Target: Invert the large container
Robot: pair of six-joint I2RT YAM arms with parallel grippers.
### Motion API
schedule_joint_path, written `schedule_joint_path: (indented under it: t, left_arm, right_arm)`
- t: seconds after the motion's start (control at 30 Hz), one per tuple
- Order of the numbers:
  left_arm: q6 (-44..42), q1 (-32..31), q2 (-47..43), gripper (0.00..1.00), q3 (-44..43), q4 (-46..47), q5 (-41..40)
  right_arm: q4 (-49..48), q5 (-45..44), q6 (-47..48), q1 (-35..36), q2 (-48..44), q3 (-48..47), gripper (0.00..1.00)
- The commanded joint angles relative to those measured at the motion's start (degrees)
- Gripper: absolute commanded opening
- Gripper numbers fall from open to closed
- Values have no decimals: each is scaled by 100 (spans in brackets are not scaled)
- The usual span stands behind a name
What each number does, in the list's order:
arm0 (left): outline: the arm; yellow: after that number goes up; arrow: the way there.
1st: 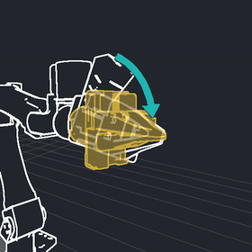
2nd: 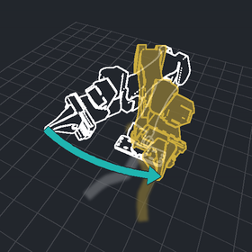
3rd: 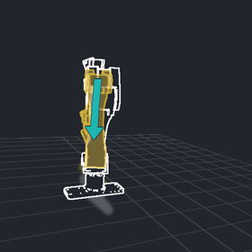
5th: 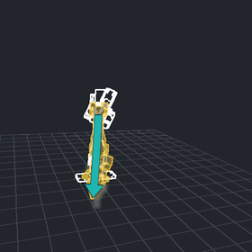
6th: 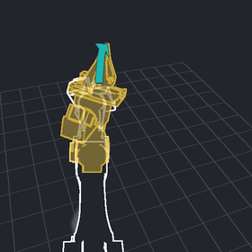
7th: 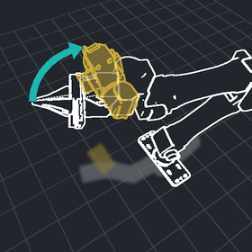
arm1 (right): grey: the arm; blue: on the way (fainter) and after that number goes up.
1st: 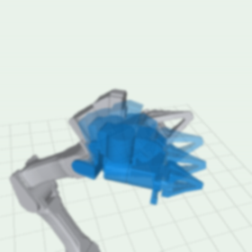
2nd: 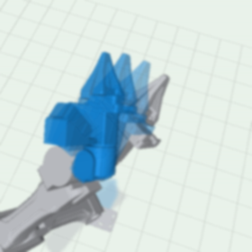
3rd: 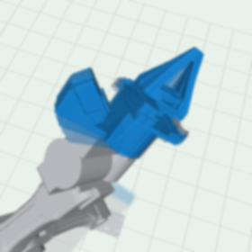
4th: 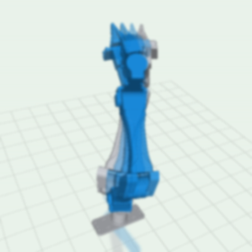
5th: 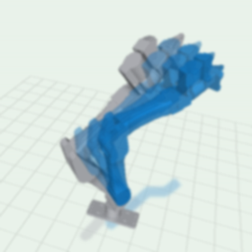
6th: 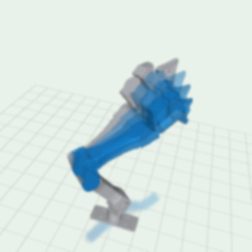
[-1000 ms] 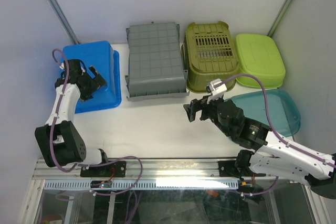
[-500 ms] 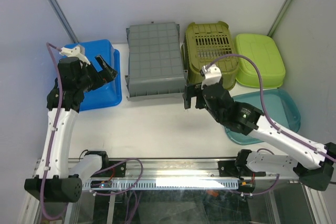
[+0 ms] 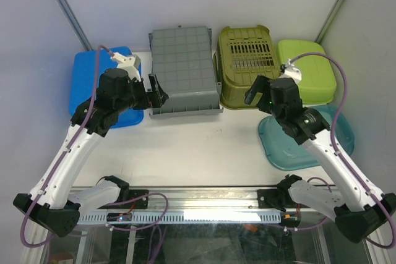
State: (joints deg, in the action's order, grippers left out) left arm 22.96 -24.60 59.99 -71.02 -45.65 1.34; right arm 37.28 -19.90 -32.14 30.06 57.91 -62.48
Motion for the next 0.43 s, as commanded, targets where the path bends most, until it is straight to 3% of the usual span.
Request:
schedule_joint_path:
  t: [0.0,0.4]
  left_arm:
    - [-349,-1,-219,99,-341,248,-526]
    - [-205,-3,-612,99,242,911,-423]
  right_arm:
    - [59,-807,-622,-40,-632,-69,99]
    - [-78,-1448,-1138,-49,-1292,498,99]
